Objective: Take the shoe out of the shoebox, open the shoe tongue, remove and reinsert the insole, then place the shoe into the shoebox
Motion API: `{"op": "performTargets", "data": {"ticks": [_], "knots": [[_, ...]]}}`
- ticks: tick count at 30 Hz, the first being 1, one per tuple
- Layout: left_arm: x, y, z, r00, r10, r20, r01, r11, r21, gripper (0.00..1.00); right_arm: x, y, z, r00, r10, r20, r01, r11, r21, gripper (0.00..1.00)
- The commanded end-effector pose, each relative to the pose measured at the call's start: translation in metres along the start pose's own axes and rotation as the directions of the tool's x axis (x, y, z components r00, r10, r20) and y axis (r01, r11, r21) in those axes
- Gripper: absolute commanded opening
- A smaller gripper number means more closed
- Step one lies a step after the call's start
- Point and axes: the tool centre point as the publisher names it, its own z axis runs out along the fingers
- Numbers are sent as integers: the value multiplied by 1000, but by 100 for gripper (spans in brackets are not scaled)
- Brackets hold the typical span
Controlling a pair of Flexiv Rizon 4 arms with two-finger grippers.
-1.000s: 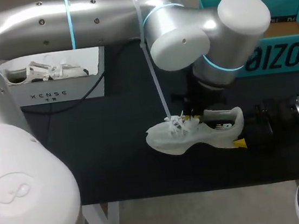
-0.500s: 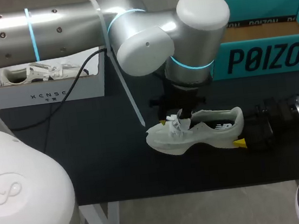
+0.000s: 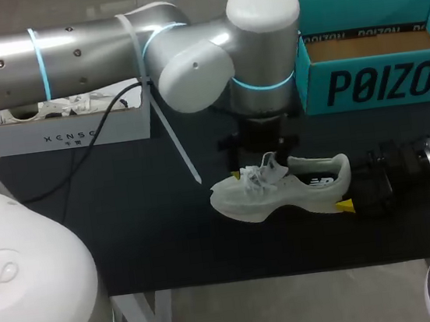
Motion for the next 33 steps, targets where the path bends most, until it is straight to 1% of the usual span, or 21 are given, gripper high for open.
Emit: {"op": "performTargets", "data": {"ticks": [1,6,9,11,14,16,17,19,28,31,33], "knots": [[9,-1,0,1000,11,5,-11,1000,-6,21,0,-5,4,1000,2,2,-2,1000,3,0],[13,1,-5,1000,27,8,-27,1000,2,21,0,-5,4,1000,2,2,-2,1000,3,0],[10,1,-8,1000,26,11,-26,1000,10,19,0,-5,4,1000,2,2,-2,1000,3,0],[5,2,-9,1000,16,15,-17,1000,15,18,0,-5,4,1000,2,2,-2,1000,3,0],[-4,2,-10,1000,1,15,-1,1000,17,20,0,-5,4,1000,2,2,-2,1000,3,0],[-9,2,-10,1000,-11,16,11,1000,18,24,0,-5,4,1000,2,2,-2,1000,3,0],[-12,3,-10,1000,-17,16,17,1000,18,28,0,-5,4,1000,2,2,-2,1000,3,0],[-17,3,-9,999,-27,17,27,999,17,30,0,-5,4,1000,2,2,-2,1000,3,0],[-36,6,6,997,-71,11,71,997,-18,30,0,-5,4,1000,2,2,-2,1000,3,0],[-39,5,10,997,-77,8,77,997,-26,30,0,-5,4,1000,2,2,-2,1000,3,0],[-39,5,11,997,-78,5,78,997,-29,28,0,-5,4,1000,2,2,-2,1000,3,0]]}}
